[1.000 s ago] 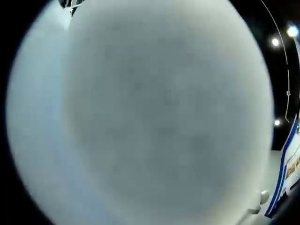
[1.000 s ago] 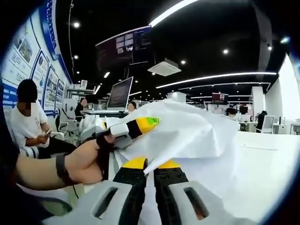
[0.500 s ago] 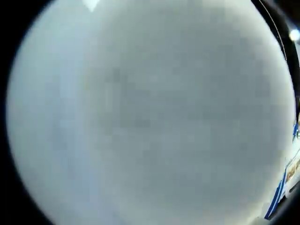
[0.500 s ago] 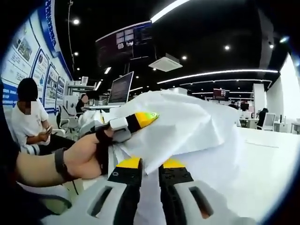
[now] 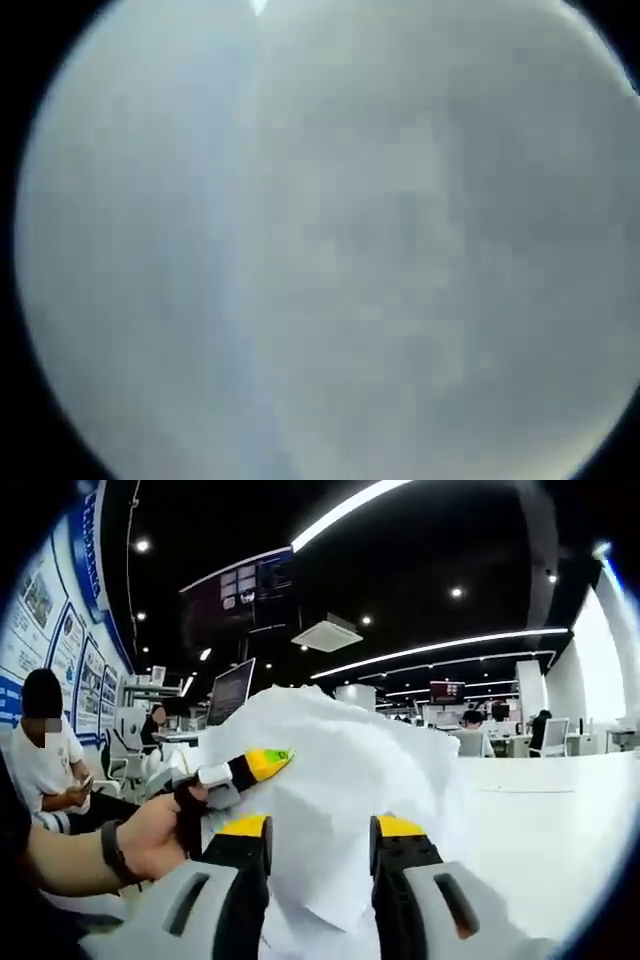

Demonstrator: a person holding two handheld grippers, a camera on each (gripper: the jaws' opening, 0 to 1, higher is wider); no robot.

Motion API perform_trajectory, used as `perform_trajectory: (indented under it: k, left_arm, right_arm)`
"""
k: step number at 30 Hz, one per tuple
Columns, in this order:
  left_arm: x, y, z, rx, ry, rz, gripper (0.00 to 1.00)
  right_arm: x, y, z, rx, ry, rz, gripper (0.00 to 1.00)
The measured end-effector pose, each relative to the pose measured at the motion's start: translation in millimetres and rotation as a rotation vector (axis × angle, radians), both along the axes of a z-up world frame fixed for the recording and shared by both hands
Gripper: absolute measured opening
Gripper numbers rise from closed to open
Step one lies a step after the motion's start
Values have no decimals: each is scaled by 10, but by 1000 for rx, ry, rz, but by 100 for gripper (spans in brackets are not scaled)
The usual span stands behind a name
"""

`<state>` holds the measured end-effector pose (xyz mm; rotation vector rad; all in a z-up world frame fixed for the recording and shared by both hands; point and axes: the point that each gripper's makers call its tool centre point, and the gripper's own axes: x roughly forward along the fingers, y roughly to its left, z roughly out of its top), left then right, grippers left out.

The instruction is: Organize the stack of printing papers by aligning and flattening the scattered papers on the table

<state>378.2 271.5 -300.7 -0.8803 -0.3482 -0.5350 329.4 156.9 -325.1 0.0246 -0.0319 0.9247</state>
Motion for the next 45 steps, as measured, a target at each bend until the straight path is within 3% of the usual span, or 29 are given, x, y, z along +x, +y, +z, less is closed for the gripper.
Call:
perform_trajectory:
  k: [6, 12, 19, 29, 34, 37, 38, 42, 45]
  left_arm:
    - [-14, -29, 4, 15, -2, -4, 6]
    - [-31, -61, 13, 10, -4, -28, 6]
    - [-48, -101, 29, 29, -7, -34, 6]
    - [-78, -197, 83, 83, -32, -48, 6]
    - [-67, -282, 153, 141, -41, -56, 6]
    - [-84, -379, 288, 205, -58, -84, 6]
    - [-100, -450, 381, 265, -75, -99, 6]
    - [-116, -557, 565, 355, -106, -110, 6]
    - [-124, -595, 655, 384, -123, -114, 6]
  right_arm:
    - [32, -14, -19, -12, 4, -10, 33]
    - [38, 17, -168, -94, 4, -11, 13]
    - [111, 36, -317, -122, 54, -8, 13]
    - [119, -28, -282, -151, 22, 3, 19]
    - [168, -133, -243, -133, 28, -7, 22]
    - [200, -206, -192, -114, 34, -9, 23]
    - [213, -248, -148, -99, 35, -9, 24]
    - [274, -385, -58, -97, -9, -51, 25]
    - [305, -452, -17, -99, -28, -68, 26]
